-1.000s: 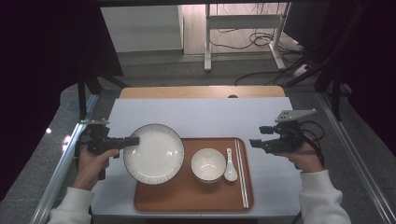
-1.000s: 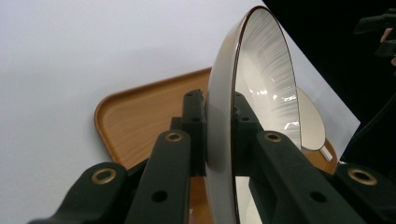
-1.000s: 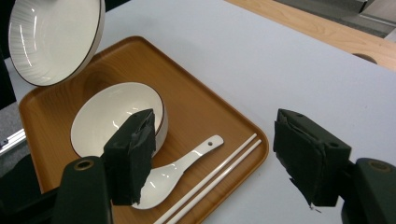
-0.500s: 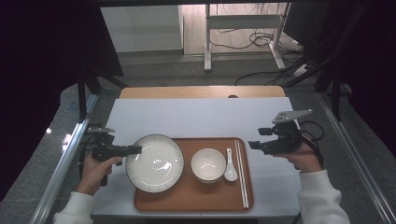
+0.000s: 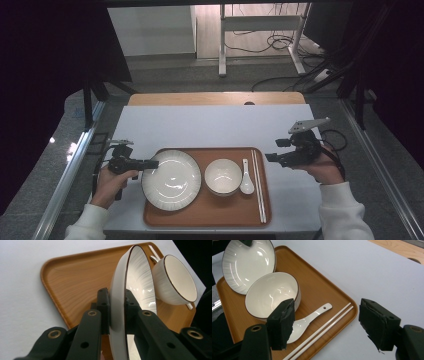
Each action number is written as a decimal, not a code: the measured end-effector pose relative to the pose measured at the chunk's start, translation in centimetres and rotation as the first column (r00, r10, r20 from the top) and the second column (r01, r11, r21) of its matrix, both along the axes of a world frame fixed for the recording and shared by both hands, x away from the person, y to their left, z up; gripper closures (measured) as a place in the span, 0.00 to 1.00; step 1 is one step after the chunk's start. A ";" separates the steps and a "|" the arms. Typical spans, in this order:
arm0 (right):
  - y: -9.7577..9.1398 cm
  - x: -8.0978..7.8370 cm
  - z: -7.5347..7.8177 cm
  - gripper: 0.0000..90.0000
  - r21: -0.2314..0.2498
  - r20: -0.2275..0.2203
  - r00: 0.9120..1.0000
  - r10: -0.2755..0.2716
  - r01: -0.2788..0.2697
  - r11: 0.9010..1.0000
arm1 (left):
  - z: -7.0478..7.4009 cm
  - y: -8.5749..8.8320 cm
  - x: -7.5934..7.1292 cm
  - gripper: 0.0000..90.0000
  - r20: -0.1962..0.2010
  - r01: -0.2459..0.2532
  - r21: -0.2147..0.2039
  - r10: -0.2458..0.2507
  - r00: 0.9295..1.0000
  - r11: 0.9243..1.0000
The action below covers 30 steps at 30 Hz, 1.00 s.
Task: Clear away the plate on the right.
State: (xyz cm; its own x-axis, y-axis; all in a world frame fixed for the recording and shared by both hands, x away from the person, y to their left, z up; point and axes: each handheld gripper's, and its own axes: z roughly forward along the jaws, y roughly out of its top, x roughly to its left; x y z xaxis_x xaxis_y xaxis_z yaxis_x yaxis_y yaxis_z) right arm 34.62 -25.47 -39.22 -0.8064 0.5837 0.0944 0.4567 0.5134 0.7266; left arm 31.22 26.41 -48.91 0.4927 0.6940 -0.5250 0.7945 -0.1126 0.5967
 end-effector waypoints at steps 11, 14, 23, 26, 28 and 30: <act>0.0 0.0 -0.1 0.32 -0.007 -0.005 1.000 0.005 -0.005 1.000 | -1.5 -0.4 1.5 0.91 -0.054 0.017 0.023 -0.015 0.998 1.000; 0.1 0.1 -0.2 0.32 -0.013 -0.006 1.000 0.006 -0.006 1.000 | -1.7 -0.5 1.6 0.90 -0.055 0.017 0.035 -0.015 0.998 0.999; 0.1 0.1 -0.3 0.31 -0.020 -0.012 1.000 0.005 -0.005 1.000 | -2.5 -1.3 1.7 0.83 -0.061 0.028 0.135 -0.020 0.998 0.990; 0.1 0.2 -0.4 0.31 -0.023 -0.012 1.000 0.007 -0.007 1.000 | -2.6 -1.5 1.7 0.81 -0.053 0.028 0.162 -0.020 0.998 0.986; 0.1 0.2 -0.4 0.31 -0.022 -0.017 1.000 0.008 -0.008 1.000 | -2.8 -1.9 1.7 0.79 -0.060 0.026 0.183 -0.015 0.998 0.983; 0.1 0.2 -0.4 0.31 -0.022 -0.016 1.000 0.005 -0.006 1.000 | -3.0 -1.9 1.7 0.77 -0.067 0.044 0.197 -0.032 0.997 0.979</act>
